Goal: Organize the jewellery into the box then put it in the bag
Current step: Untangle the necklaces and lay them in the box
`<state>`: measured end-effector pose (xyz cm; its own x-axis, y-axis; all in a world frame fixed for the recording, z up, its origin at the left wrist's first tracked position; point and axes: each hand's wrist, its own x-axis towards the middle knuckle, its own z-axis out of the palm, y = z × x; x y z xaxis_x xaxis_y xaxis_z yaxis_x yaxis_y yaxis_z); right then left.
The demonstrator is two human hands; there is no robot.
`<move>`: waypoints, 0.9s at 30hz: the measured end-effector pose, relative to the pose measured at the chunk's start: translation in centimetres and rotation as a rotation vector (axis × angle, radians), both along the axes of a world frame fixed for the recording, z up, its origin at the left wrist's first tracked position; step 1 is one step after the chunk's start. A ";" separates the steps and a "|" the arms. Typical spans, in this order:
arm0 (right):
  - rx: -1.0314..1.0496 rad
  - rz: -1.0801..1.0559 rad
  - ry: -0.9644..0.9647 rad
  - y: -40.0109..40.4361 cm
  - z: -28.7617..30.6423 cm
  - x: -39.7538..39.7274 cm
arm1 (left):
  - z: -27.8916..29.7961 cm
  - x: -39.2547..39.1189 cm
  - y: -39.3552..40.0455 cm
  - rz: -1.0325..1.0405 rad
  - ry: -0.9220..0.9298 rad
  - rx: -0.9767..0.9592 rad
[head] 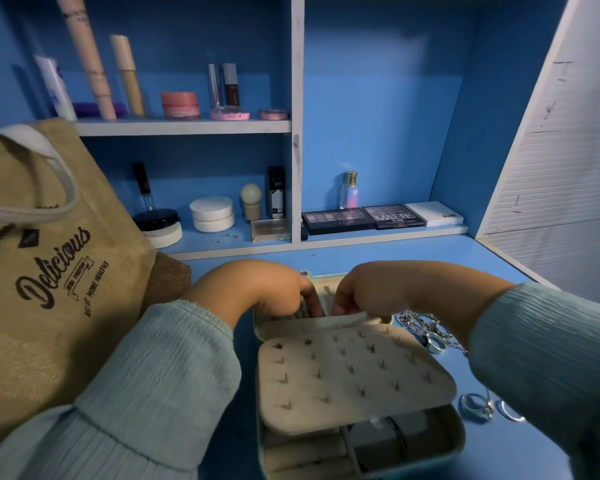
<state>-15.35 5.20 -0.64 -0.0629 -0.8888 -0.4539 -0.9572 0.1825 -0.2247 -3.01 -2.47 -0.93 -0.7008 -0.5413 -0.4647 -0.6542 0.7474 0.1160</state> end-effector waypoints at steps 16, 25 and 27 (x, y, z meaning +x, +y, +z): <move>-0.144 -0.126 0.188 3.2 0.2 -8.2 | 0.1 -3.8 0.7 -0.156 0.151 -0.068; -0.208 -0.268 0.189 4.1 -2.4 -10.6 | -0.9 -11.0 1.5 -0.180 0.241 -0.234; -0.257 -0.288 0.163 4.3 -2.8 -10.8 | -1.6 -12.3 2.0 -0.188 0.214 -0.251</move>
<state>-26.15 9.46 -3.45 -0.3785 -0.9073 -0.1833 -0.9018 0.4061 -0.1476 -15.27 -0.43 -2.48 -0.8657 -0.4722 -0.1658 -0.4835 0.8747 0.0333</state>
